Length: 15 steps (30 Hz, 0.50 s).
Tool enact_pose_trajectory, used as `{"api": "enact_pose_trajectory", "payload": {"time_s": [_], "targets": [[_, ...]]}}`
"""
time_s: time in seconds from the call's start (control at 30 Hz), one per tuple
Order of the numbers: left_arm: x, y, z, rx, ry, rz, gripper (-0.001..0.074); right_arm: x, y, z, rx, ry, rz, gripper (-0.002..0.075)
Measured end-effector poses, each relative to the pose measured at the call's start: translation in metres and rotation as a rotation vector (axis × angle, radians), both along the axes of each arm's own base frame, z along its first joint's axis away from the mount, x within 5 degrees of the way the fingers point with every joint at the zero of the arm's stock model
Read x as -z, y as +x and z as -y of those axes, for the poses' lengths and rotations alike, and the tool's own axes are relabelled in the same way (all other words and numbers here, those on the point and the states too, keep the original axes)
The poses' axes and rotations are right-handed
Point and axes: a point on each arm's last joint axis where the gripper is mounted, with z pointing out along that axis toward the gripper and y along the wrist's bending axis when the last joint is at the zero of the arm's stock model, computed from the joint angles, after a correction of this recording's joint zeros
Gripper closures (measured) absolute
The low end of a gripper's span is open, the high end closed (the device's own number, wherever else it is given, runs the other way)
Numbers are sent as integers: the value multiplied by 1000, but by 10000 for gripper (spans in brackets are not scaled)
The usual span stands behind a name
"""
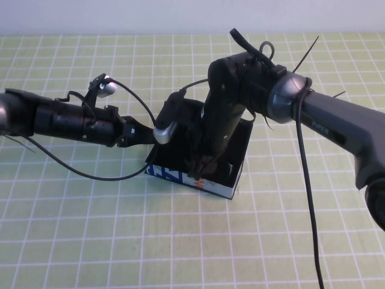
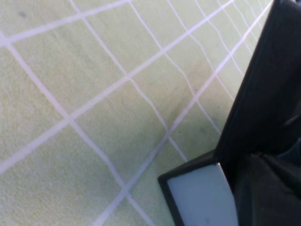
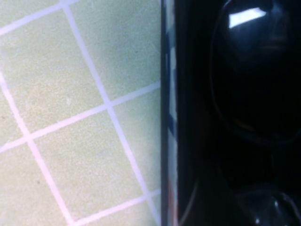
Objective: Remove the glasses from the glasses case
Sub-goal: Pick up the glasses from the glasses case
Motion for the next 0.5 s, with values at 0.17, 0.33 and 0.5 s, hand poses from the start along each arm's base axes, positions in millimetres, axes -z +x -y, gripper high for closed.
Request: {"api": "enact_pose_trajectory", "payload": {"time_s": [0.17, 0.33, 0.5], "targets": [[0, 0, -1, -2, 0, 0, 739, 1, 0, 0, 1, 1, 2, 472], [0, 0, -1, -2, 0, 0, 739, 0, 1, 0, 1, 4, 6, 636], [-1, 0, -1, 7, 0, -2, 739, -6, 0, 0, 10, 11, 19, 663]]}}
